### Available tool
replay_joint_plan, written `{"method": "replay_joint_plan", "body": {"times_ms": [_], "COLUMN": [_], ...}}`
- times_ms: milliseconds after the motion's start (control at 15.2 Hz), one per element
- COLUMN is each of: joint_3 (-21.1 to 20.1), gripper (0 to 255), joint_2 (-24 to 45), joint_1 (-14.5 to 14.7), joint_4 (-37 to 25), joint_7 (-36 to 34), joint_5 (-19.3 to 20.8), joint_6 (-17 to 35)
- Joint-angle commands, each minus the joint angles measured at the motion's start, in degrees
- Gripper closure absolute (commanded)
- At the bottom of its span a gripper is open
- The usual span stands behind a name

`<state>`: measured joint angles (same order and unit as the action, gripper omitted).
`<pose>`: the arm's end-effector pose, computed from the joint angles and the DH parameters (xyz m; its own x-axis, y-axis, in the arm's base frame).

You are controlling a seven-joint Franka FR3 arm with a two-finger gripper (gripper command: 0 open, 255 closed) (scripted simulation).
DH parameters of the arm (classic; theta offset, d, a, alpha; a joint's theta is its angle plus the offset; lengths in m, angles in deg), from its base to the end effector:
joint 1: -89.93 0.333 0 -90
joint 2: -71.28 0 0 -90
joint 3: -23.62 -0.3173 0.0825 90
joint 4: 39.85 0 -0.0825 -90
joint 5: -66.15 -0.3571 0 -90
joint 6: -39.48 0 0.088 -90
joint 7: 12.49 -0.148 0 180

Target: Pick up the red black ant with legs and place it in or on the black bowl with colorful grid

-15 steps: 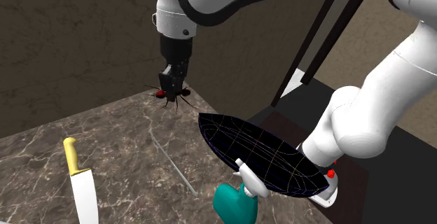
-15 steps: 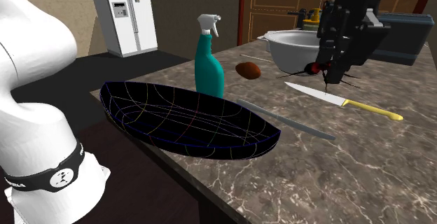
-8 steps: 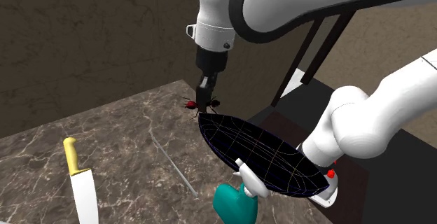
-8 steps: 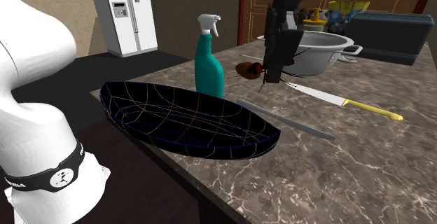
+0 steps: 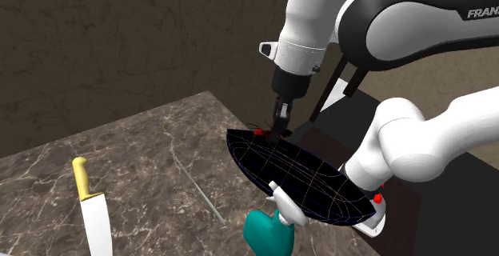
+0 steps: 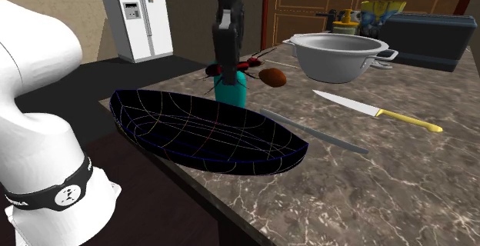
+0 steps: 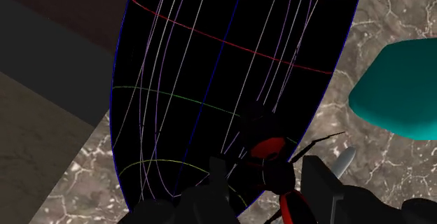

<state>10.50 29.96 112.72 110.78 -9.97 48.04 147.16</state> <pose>0.2282 0.2068 0.4300 0.8709 0.4902 -0.0344 0.4806 -0.8644 -0.1479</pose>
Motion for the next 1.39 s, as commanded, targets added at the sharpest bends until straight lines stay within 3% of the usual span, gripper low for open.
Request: {"method": "replay_joint_plan", "body": {"times_ms": [0,264,1056,1320], "joint_3": [0.2,0.6,-1.7,-1.7], "gripper": [255,255,255,255], "joint_2": [-5.6,-18.0,-16.4,-16.4], "joint_1": [1.0,3.4,4.7,4.7], "joint_4": [3.5,9.7,18.1,18.1], "joint_7": [-0.5,-2.2,-0.7,-0.7], "joint_5": [-0.6,-1.5,-4.4,-4.4], "joint_6": [-2.1,-8.2,1.7,1.7]}}
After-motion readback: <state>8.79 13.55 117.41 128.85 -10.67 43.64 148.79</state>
